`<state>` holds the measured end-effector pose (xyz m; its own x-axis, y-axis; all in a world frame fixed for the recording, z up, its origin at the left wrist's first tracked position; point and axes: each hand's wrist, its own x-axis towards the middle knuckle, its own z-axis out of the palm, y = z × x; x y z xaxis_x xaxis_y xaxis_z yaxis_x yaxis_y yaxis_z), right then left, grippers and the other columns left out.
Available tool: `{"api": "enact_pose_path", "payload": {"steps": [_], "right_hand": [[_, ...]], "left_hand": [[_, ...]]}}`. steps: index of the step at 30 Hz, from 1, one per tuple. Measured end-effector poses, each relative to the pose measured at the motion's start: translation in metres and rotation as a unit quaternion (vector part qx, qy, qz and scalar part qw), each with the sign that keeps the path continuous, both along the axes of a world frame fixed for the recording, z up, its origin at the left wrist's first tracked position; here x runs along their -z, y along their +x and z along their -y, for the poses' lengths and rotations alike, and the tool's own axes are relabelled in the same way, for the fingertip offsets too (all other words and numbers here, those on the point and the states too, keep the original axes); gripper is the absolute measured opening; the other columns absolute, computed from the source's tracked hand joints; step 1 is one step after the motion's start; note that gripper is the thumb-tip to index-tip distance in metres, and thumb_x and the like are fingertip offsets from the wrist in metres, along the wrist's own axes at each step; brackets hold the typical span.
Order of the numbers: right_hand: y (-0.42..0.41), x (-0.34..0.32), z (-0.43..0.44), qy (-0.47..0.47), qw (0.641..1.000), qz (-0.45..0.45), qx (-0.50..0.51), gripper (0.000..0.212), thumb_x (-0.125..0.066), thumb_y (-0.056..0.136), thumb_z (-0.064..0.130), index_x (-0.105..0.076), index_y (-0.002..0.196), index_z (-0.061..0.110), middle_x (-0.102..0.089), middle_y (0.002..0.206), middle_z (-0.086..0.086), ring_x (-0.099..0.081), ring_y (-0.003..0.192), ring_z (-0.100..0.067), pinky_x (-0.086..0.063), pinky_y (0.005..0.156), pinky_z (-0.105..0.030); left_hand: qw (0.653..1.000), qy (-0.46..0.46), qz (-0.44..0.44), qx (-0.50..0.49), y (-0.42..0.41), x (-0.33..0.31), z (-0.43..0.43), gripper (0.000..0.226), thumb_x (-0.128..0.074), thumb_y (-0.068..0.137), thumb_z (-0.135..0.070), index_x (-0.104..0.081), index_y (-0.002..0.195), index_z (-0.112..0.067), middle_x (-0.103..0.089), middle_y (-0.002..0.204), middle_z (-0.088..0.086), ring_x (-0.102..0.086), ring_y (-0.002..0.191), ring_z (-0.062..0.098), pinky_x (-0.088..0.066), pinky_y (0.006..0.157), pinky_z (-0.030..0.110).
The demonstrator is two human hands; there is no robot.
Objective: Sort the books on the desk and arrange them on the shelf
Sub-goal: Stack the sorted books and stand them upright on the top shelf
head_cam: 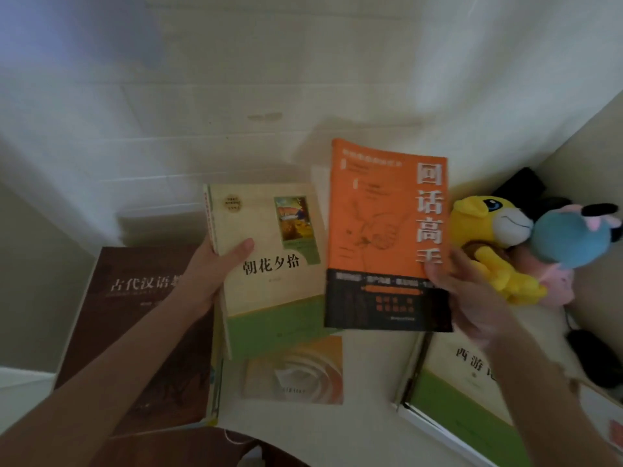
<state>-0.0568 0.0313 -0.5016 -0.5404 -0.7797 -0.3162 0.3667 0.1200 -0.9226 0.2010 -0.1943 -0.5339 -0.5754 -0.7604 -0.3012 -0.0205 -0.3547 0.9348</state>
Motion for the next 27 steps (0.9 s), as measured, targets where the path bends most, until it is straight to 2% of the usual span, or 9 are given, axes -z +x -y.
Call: {"api": "enact_pose_path", "payload": {"steps": [5,8,9,12,16,19,21,24,27], "right_hand": [[0.047,0.029,0.032,0.022,0.999,-0.015,-0.039,0.031,-0.065,0.075,0.007,-0.057,0.105,0.008,-0.074,0.089,-0.014,-0.071,0.073,-0.026,-0.059,0.066,-0.035],[0.064,0.039,0.039,0.041,0.997,-0.029,-0.061,0.04,-0.068,0.075,0.019,-0.055,0.112,0.011,-0.074,0.097,-0.014,-0.072,0.083,-0.03,-0.058,0.071,-0.036],[0.067,0.041,0.04,0.048,0.996,-0.035,-0.063,0.042,-0.068,0.076,0.02,-0.054,0.114,0.011,-0.074,0.098,-0.013,-0.072,0.085,-0.031,-0.058,0.071,-0.037],[0.071,0.044,0.043,0.068,0.994,-0.052,-0.064,0.037,-0.067,0.085,0.016,-0.052,0.118,0.011,-0.074,0.098,-0.013,-0.072,0.085,-0.031,-0.059,0.073,-0.038],[0.073,0.047,0.048,0.091,0.99,-0.076,-0.076,0.032,-0.066,0.089,0.016,-0.052,0.118,0.016,-0.074,0.099,-0.011,-0.073,0.085,-0.029,-0.059,0.077,-0.043],[0.075,0.051,0.049,0.097,0.989,-0.073,-0.079,0.033,-0.067,0.088,0.019,-0.054,0.118,0.016,-0.074,0.1,-0.009,-0.073,0.086,-0.027,-0.059,0.077,-0.041],[0.073,0.058,0.046,0.098,0.99,-0.056,-0.086,0.041,-0.07,0.083,0.03,-0.057,0.119,0.016,-0.072,0.106,-0.01,-0.071,0.093,-0.027,-0.057,0.083,-0.04],[0.066,0.071,0.039,0.128,0.987,-0.072,-0.066,0.073,-0.074,0.066,0.063,-0.056,0.126,0.026,-0.064,0.125,-0.003,-0.063,0.112,-0.023,-0.049,0.098,-0.042],[0.063,0.083,0.028,0.132,0.981,-0.128,-0.056,0.095,-0.077,0.06,0.066,-0.033,0.141,0.048,-0.035,0.149,0.009,-0.044,0.13,-0.016,-0.041,0.104,-0.042]], "left_hand": [[0.999,0.033,-0.019,-0.008,-0.011,-0.003,-0.008,0.056,-0.069,0.069,-0.041,-0.056,0.12,-0.02,-0.072,0.106,0.006,-0.07,0.093,0.025,-0.06,0.066,0.035],[1.0,0.028,-0.002,-0.001,-0.012,-0.003,-0.011,0.087,-0.086,0.035,-0.062,-0.057,0.109,-0.026,-0.075,0.095,0.0,-0.072,0.084,0.02,-0.059,0.06,0.031],[1.0,0.028,0.006,0.001,-0.011,-0.001,-0.011,0.088,-0.086,0.033,-0.062,-0.056,0.109,-0.027,-0.075,0.094,0.0,-0.072,0.082,0.019,-0.058,0.059,0.031],[1.0,0.024,0.016,-0.004,-0.008,0.003,-0.012,0.056,-0.076,0.06,-0.039,-0.055,0.111,-0.026,-0.073,0.098,0.004,-0.072,0.084,0.021,-0.059,0.061,0.033],[0.999,0.036,0.035,0.013,-0.008,0.006,-0.01,0.048,-0.071,0.068,-0.024,-0.053,0.112,-0.026,-0.072,0.095,0.003,-0.072,0.082,0.023,-0.059,0.062,0.036],[0.998,0.048,0.043,0.017,-0.007,0.009,-0.007,0.027,-0.063,0.084,-0.017,-0.054,0.108,-0.026,-0.072,0.089,0.004,-0.071,0.077,0.023,-0.058,0.062,0.035],[0.998,0.045,0.043,0.021,-0.006,0.01,-0.008,0.024,-0.06,0.087,-0.015,-0.054,0.105,-0.028,-0.073,0.085,0.002,-0.072,0.074,0.022,-0.058,0.059,0.033],[0.998,0.038,0.04,0.034,-0.002,0.011,-0.008,0.024,-0.059,0.087,-0.012,-0.055,0.105,-0.028,-0.074,0.081,0.001,-0.072,0.072,0.02,-0.058,0.056,0.03],[0.997,0.04,0.045,0.045,0.001,0.012,-0.007,0.028,-0.059,0.086,-0.011,-0.055,0.11,-0.025,-0.073,0.086,0.004,-0.072,0.073,0.021,-0.058,0.056,0.03]]}}
